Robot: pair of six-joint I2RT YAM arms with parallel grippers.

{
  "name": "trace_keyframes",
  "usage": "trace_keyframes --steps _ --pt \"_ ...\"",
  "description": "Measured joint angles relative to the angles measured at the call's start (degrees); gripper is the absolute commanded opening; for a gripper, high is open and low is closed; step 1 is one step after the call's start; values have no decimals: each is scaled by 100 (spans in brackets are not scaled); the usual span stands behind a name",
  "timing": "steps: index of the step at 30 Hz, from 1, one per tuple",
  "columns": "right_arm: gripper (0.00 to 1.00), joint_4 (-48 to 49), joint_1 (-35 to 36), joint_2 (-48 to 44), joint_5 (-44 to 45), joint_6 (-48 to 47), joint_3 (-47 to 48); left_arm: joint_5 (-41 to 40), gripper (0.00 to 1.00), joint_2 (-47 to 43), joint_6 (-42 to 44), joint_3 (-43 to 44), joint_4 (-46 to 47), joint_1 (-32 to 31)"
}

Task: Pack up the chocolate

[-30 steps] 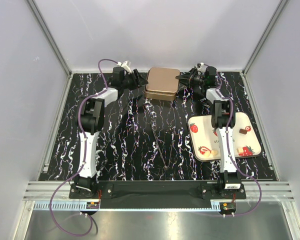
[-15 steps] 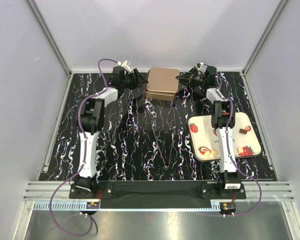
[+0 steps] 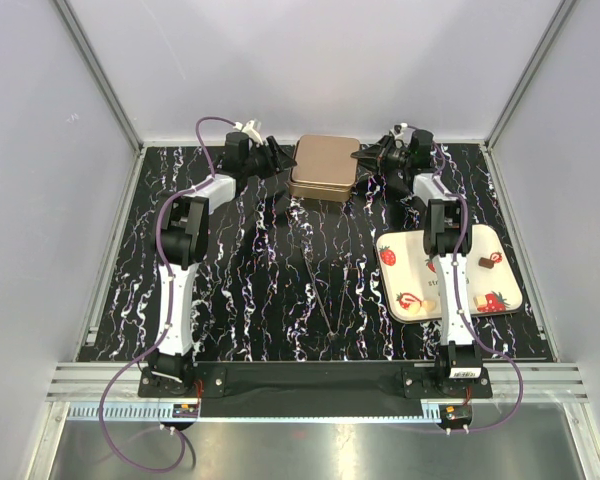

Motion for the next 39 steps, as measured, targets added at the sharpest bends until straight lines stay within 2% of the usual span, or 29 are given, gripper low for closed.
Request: trace_keyframes --steps 7,13,18,21,39 --pt "25 -782 24 -308 271 -789 -133 -2 64 0 37 2 -55 0" --pt "29 -879 13 -372 328 -896 -190 -2 64 0 85 2 -118 0" --pt "41 -868 0 -492 376 -938 -313 -2 64 0 116 2 -186 0" --pt "44 -876 -7 -544 391 -994 -341 -4 64 0 127 2 -212 2" --pt "44 -896 -59 -619 1010 -1150 -756 -2 64 0 170 2 -216 2"
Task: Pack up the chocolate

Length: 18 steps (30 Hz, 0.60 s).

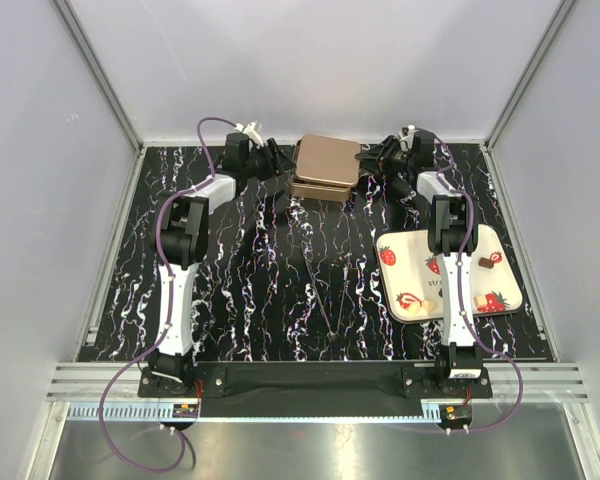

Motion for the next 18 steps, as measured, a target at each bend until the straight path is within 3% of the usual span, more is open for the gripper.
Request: trace_keyframes --steps 18 --pt "21 170 55 -9 -52 66 42 -2 64 0 -4 20 7 0"
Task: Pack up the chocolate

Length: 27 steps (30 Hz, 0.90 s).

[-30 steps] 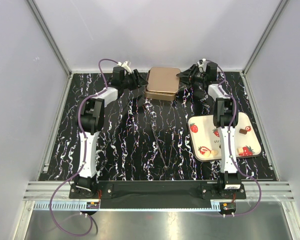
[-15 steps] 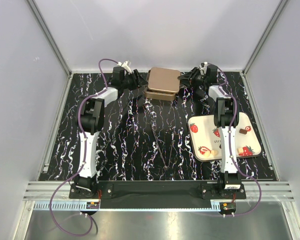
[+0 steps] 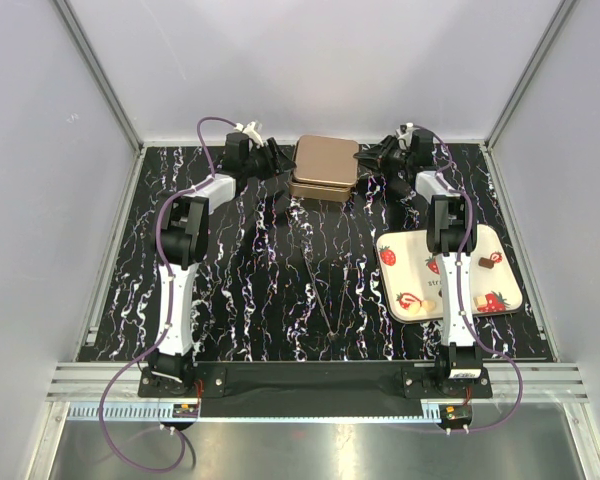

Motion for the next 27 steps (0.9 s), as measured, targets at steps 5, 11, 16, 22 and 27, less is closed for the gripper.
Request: trace_keyframes --steps 5,11,16,22,27 --pt "19 59 35 0 2 11 -37 0 64 0 0 20 2 24" --pt "17 146 39 0 0 70 -120 -2 64 0 0 20 2 74" --pt "16 168 59 0 0 85 -140 0 64 0 -13 22 9 101" --pt "15 177 109 -68 2 92 -251 13 63 0 -87 22 127 111" --pt "15 173 149 -138 2 90 -332 116 61 0 -234 22 286 111"
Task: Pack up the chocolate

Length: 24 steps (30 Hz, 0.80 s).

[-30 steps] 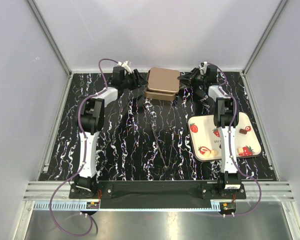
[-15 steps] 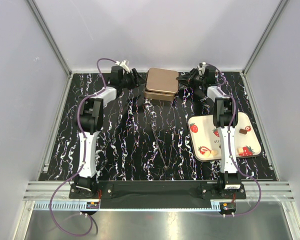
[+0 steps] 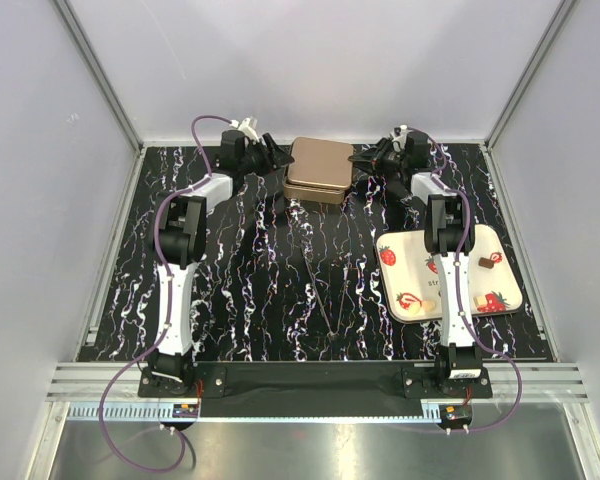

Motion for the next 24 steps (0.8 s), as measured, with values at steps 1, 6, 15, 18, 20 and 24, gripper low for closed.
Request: trace_keyframes --steps 1,6,15,18,20,24 --pt "15 2 9 0 0 -2 0 37 61 0 -46 0 57 0" --pt "15 0 37 -2 0 -2 -11 168 61 4 -293 0 251 0" --pt "15 -28 46 -31 0 -85 -48 229 23 22 -1029 -114 870 236" --pt "15 -35 46 -33 0 -138 -48 92 13 22 -1064 -114 669 398" --pt "15 -39 46 -33 0 -153 -48 -13 10 39 -1027 -57 459 487" --pt "15 -48 50 -33 0 -155 -42 -129 8 157 -1012 63 166 483"
